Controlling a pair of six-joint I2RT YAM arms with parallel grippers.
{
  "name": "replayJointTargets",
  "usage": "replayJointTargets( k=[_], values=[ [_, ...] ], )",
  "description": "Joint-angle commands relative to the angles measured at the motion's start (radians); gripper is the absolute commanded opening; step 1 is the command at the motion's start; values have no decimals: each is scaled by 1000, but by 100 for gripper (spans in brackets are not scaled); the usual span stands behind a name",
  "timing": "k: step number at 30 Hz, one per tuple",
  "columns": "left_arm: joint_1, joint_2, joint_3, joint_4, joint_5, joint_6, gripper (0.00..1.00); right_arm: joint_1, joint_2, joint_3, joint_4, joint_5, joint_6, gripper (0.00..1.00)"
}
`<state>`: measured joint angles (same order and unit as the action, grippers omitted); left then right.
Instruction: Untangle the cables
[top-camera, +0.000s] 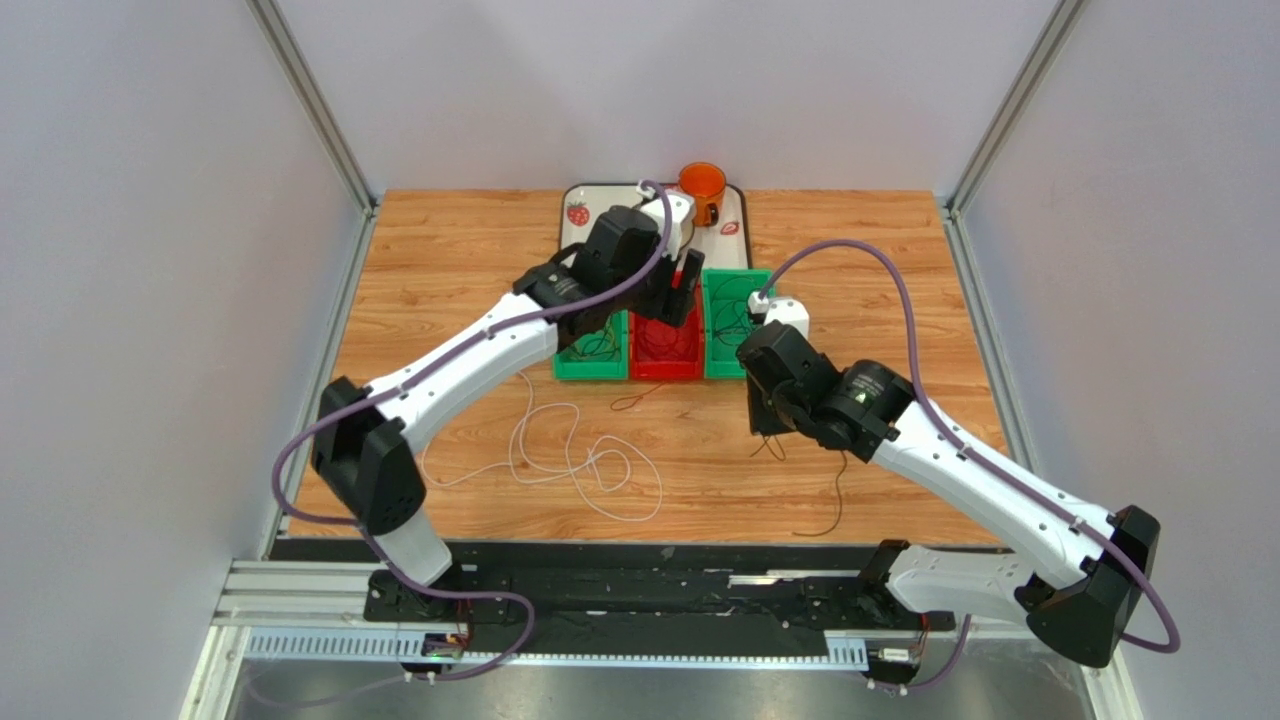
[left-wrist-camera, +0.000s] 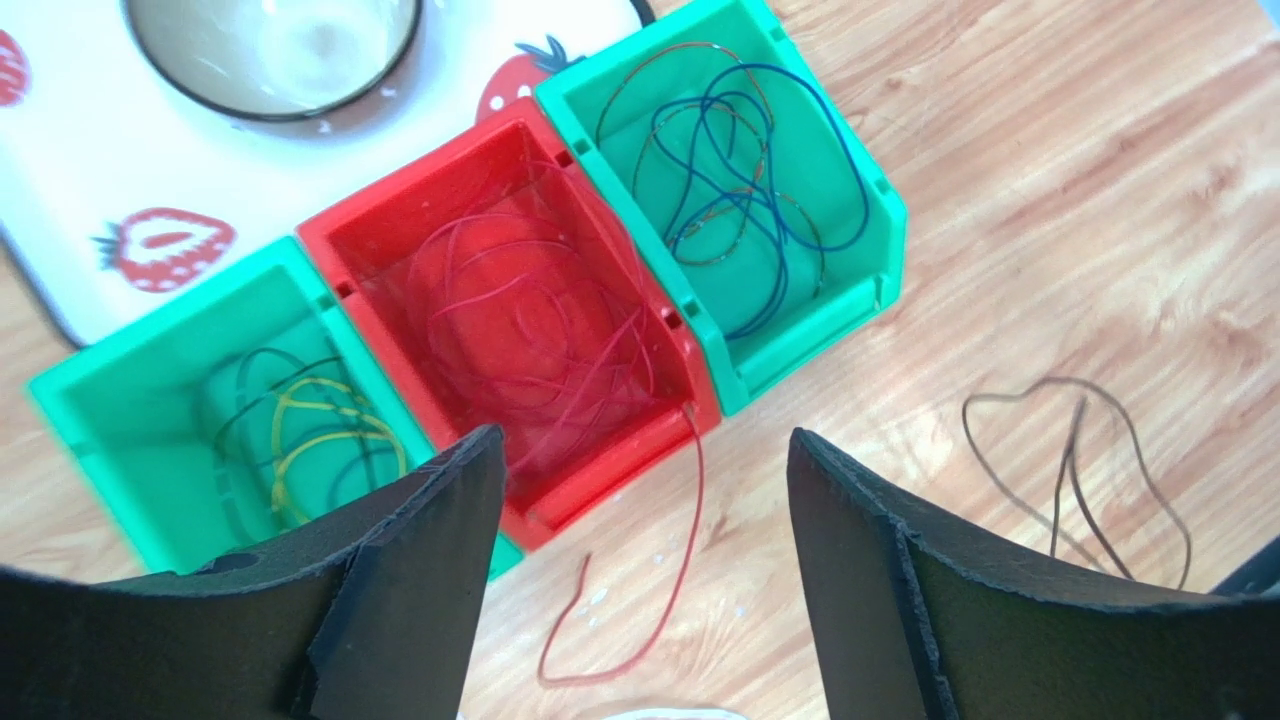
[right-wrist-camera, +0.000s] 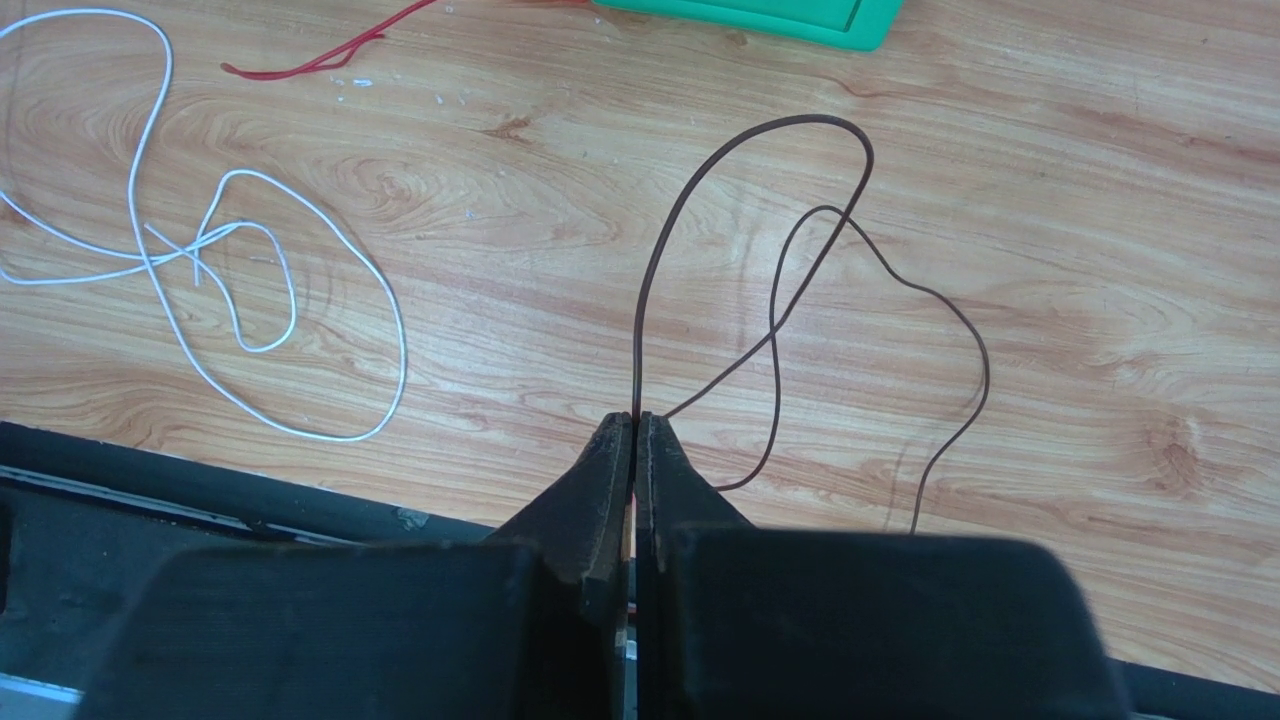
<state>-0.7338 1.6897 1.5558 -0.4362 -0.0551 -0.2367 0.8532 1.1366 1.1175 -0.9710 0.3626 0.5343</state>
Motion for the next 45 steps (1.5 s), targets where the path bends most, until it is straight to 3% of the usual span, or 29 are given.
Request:
replayJointTargets(
  k=[1,5,11,19,32,34,38,39,41,45],
  values=[
    [-15,-91,-86,-71,-101,102,75,-3,-17,-12,58,-8,13,0],
    [-16,-139,-242,-29,-65,94,73,-3,-14,-51,95,-10,24,0],
    [-22,-128,-342,33,4,96,73,-3,3,-175,224,-54,62,0],
    [-53,-88,-388,65,6,88,71,-3,71,-344,380,-96,121,0],
    [-73,-19,-385,60,3,106,61,-3,144,-417,509,-93,112,0],
    [-75,-10,-388,63,-3,105,56,-3,164,-412,511,-97,107,0],
    [-76,5,-375,60,-8,100,12,-3,195,-400,515,-108,99,0],
    [-76,10,-369,54,-6,102,6,-3,198,-398,515,-109,99,0],
    [-76,25,-350,45,-6,106,0,-3,204,-397,517,-111,96,0],
    [-76,31,-310,24,-9,111,0,-3,207,-398,525,-111,96,0]
  ],
)
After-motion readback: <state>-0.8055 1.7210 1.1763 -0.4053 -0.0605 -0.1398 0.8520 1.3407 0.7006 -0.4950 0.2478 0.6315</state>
